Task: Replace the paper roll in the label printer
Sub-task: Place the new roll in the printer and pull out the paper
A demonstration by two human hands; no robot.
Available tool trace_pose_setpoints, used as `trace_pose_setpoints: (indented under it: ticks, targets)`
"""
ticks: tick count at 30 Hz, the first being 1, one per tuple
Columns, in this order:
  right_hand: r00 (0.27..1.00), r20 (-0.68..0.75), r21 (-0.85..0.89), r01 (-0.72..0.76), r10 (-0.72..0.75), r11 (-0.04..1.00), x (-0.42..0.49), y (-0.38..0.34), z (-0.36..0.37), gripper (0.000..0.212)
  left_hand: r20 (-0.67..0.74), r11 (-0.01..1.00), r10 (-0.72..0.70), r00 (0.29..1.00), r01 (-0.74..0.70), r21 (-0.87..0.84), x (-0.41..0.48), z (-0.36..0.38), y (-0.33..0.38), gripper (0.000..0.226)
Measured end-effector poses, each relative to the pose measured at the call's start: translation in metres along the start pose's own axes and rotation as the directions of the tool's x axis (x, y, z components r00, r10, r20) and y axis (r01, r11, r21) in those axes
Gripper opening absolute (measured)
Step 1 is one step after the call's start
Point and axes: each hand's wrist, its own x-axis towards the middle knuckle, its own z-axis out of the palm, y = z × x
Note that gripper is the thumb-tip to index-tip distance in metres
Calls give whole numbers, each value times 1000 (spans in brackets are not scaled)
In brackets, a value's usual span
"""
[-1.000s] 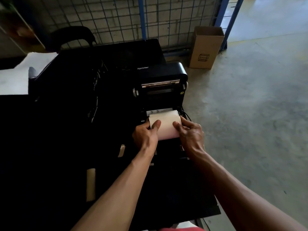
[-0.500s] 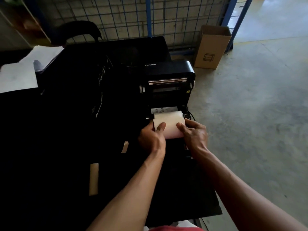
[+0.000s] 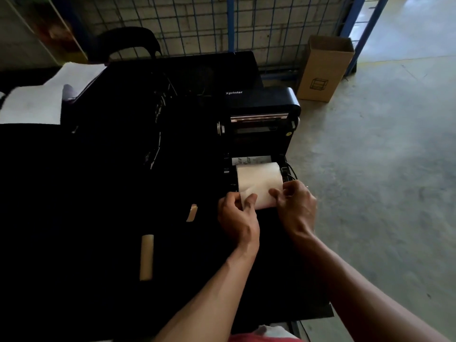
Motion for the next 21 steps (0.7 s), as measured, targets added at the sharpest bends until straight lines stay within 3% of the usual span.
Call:
trace_pose_setpoints:
  ticks: [3,5,8,11,14,18,21]
  targets:
    - [994,20,-29,110,-110,993,-2,12,-5,27,119,974,184,976,-197,109,2,-9,-12,21]
    - [980,104,-37,176,-171,984,-5,17,-10,39,221,916,321,921,-361,173,8,-21,-19,15]
    - [909,280,-65,339,-309,938,-12,23,-21,55,427,735,514,744,-639,228,19,-40,-27,13]
    - [755,409,-170,616,-514,770,-15,28,-30,32,572,512,599,561,-817,266,23,-49,-32,21]
    - [648,497,-231,739,-577,632,-17,31,-30,28,644,349,615,456,-889,296,18,-53,-34,12]
    - [588,543,-296,802,-599,518,-25,37,-24,17,681,271,591,433,-901,338,13,-52,-36,30]
    - [618,545,-348,782,-566,518,-26,40,-22,23,698,272,519,494,-869,413,16,-48,-37,42]
